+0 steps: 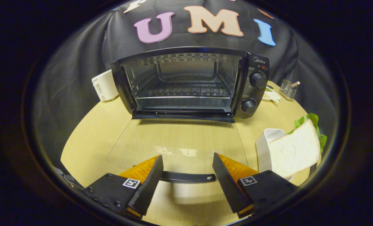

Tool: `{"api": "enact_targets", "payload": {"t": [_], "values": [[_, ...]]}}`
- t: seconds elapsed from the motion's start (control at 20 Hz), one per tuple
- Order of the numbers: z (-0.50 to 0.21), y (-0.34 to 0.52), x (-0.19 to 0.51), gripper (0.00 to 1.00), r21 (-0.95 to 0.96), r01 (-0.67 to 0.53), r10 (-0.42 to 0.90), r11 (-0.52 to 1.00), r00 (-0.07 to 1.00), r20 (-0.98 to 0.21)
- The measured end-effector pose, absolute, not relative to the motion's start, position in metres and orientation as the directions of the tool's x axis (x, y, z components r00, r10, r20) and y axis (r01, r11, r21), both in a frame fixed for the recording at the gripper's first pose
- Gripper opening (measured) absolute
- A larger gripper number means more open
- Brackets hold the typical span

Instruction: Open the toaster oven, put the food inside, and close the toaster oven door.

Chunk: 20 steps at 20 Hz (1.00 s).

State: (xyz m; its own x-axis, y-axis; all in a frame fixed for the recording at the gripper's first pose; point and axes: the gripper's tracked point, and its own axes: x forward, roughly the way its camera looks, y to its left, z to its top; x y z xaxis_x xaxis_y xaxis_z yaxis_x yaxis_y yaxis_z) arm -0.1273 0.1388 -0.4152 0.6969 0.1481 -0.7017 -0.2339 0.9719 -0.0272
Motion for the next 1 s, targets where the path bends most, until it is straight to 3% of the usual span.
{"api": "enact_targets", "payload": {"t": [0.25,0.5,0.75,1.0], "values": [[-0.401,0.142,-0.126,0.98,0.03,-0.24,0.185,0.97,0.655,-0.733],[-0.343,0.122,-0.108,0.98,0.098,-0.189,0.204,0.977,0.706,-0.678],[-0.273,0.052,-0.086,0.98,0.135,-0.128,0.185,0.983,0.748,-0.638],[-0.246,-0.038,-0.078,0.98,0.113,-0.094,0.146,0.989,0.707,-0.691]]}}
